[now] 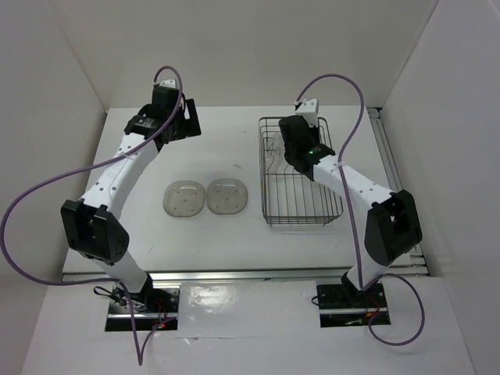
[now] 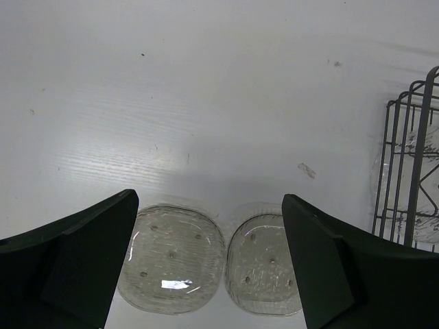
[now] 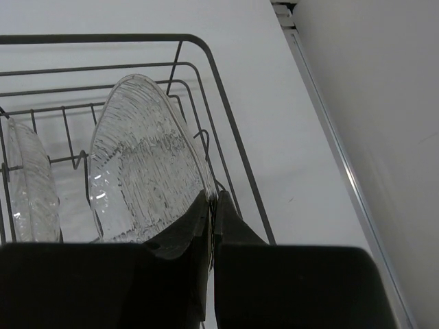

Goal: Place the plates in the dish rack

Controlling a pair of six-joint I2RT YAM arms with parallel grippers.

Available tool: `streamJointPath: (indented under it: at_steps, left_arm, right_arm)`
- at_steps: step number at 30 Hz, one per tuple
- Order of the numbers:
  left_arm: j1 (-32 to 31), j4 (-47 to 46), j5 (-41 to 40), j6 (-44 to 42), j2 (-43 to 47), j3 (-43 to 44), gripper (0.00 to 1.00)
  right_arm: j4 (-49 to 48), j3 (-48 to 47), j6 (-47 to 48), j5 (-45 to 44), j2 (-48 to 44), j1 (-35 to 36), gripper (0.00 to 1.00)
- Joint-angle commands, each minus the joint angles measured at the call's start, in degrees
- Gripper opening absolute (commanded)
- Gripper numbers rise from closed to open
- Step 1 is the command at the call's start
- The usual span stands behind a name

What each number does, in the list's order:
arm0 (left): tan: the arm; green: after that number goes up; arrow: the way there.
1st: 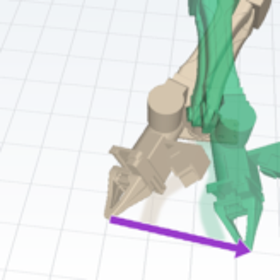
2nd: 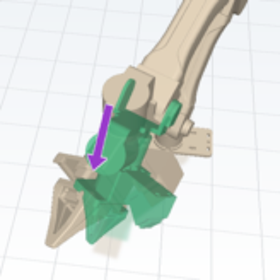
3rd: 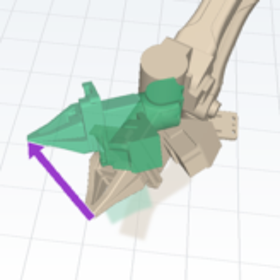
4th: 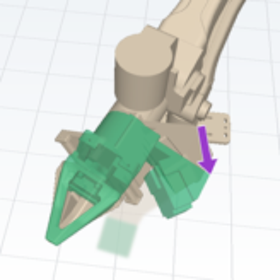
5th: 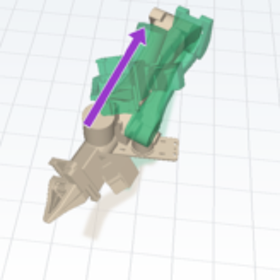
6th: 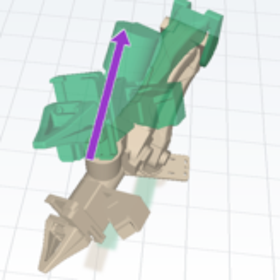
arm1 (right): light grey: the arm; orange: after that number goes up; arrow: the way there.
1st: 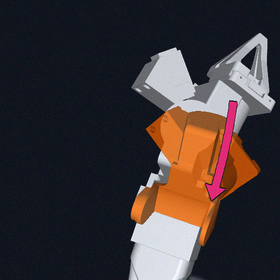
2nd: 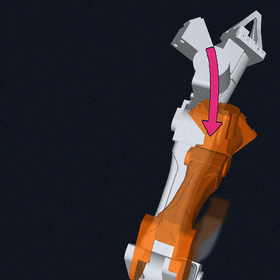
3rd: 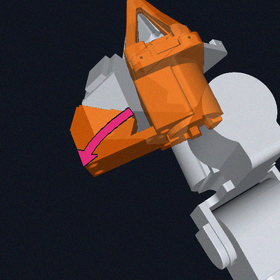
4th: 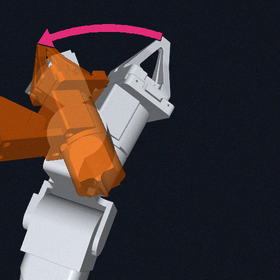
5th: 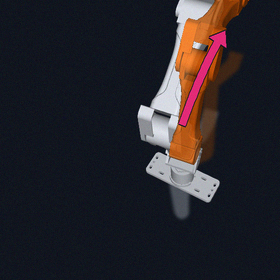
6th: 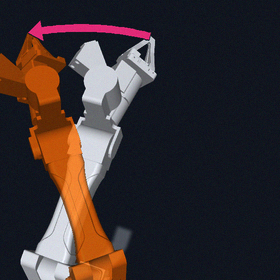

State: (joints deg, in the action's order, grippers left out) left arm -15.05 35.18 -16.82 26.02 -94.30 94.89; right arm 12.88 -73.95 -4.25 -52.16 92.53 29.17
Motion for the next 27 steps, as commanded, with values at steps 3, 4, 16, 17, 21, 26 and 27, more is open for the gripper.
streamJointPath:
  at_steps: [3,4,16,17,21,26,27]
  left_arm:
    - [0.4,-0.2,0.9,1.2,-0.9,2.2,1.00]
    - [0.4,-0.2,0.9,1.2,-0.9,2.2,1.00]
    - [0.4,-0.7,2.0,1.2,-1.4,1.7,1.00]
    - [0.4,-0.7,2.0,1.2,-1.4,1.7,1.00]
    - [0.4,-0.7,2.5,1.2,-1.4,1.7,1.00]
    - [0.4,-0.7,2.5,1.2,-1.4,1.7,1.00]
    - [0.4,-0.7,1.8,1.2,-1.4,1.7,1.00]
  right_arm:
    - [-2.3,-4.1,1.3,-2.2,2.3,0.8,0.00]
    - [-2.3,-4.1,1.3,-1.5,2.3,0.8,0.00]
    - [-3.6,-8.5,3.6,-2.0,7.1,2.0,0.00]
    - [-3.6,-9.0,3.6,-2.8,7.1,2.6,0.00]
    - [-4.2,-9.0,4.2,-3.6,8.5,3.2,0.00]
    - [-4.8,-9.0,5.2,-4.8,10.2,3.2,0.00]
    - [-4.8,-9.0,5.2,-4.8,10.2,3.2,0.10]
